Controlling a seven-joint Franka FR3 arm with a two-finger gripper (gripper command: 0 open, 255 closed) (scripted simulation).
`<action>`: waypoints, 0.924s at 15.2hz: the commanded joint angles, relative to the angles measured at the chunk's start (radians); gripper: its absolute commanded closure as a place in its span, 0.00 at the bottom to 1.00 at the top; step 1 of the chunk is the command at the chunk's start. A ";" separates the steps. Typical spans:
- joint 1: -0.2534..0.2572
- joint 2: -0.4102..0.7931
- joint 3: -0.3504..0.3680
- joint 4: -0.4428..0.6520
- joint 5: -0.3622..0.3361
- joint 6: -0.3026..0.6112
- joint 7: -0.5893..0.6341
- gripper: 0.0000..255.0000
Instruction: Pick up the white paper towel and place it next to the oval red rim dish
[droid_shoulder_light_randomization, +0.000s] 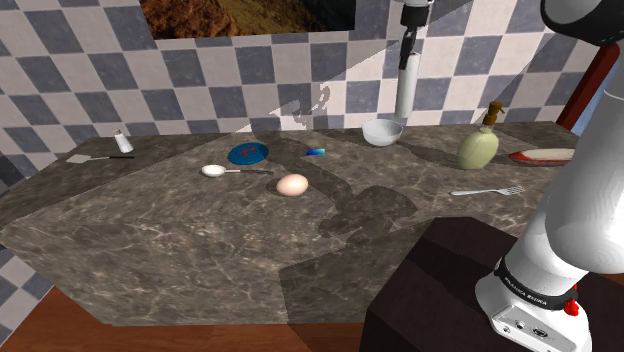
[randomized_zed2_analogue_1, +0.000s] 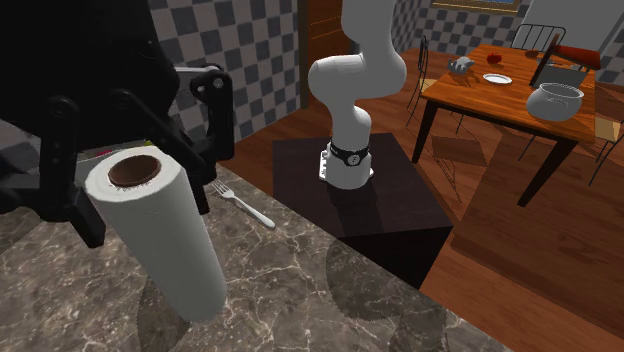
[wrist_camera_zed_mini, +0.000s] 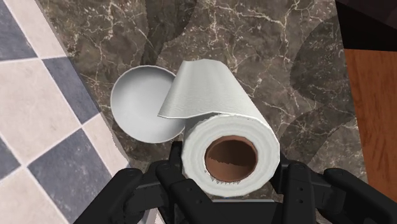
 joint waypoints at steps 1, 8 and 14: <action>-0.003 0.007 -0.001 0.037 0.004 -0.032 -0.001 1.00; -0.021 0.045 -0.007 0.175 0.028 -0.139 -0.013 1.00; -0.049 0.095 -0.014 0.320 0.061 -0.242 -0.027 1.00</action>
